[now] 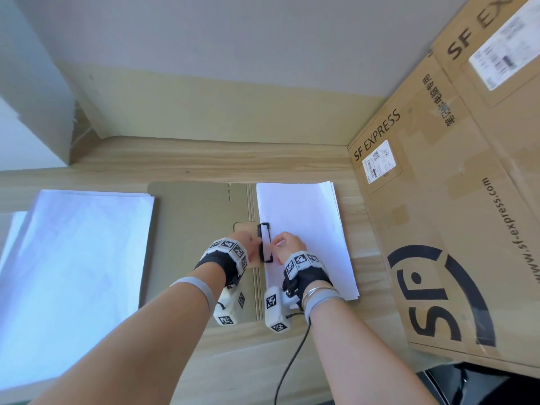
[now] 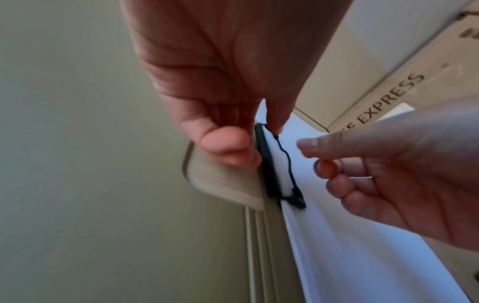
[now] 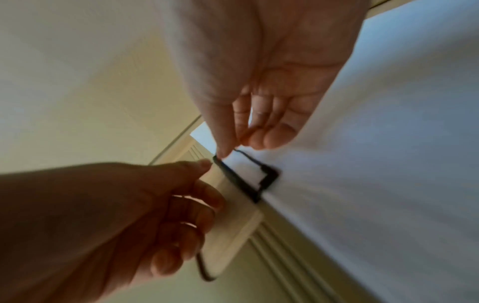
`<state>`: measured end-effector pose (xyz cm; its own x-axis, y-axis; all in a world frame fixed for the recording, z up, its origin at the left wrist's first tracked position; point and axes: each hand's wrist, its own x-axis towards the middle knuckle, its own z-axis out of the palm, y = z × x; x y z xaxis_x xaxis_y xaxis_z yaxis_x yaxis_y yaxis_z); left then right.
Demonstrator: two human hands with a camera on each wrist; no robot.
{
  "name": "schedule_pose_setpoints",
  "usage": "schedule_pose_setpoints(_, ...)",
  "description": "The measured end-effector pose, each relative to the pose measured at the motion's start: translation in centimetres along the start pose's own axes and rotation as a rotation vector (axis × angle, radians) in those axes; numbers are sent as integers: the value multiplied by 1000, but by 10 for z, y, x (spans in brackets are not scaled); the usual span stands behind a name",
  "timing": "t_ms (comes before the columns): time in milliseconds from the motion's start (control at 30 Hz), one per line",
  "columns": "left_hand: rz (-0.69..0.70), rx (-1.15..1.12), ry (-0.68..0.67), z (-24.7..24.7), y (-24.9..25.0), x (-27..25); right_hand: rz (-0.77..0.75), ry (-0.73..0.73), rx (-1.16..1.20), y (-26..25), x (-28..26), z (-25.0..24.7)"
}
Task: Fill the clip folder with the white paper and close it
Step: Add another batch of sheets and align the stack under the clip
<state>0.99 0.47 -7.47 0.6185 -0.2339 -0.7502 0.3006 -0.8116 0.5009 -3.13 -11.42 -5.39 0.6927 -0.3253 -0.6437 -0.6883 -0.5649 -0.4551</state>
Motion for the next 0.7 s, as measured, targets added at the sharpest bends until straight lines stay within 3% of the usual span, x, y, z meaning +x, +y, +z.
schedule_pose_setpoints(200,-58,-144,237,-61,-56,-19,-84,18,134,-44,-16,38)
schedule_pose_setpoints(500,-451,-72,707,-134,-208,-78,-193,-151,161,-115,-38,148)
schedule_pose_setpoints(700,-666,-205,710,-152,-263,-88,-169,-178,194,-142,-45,186)
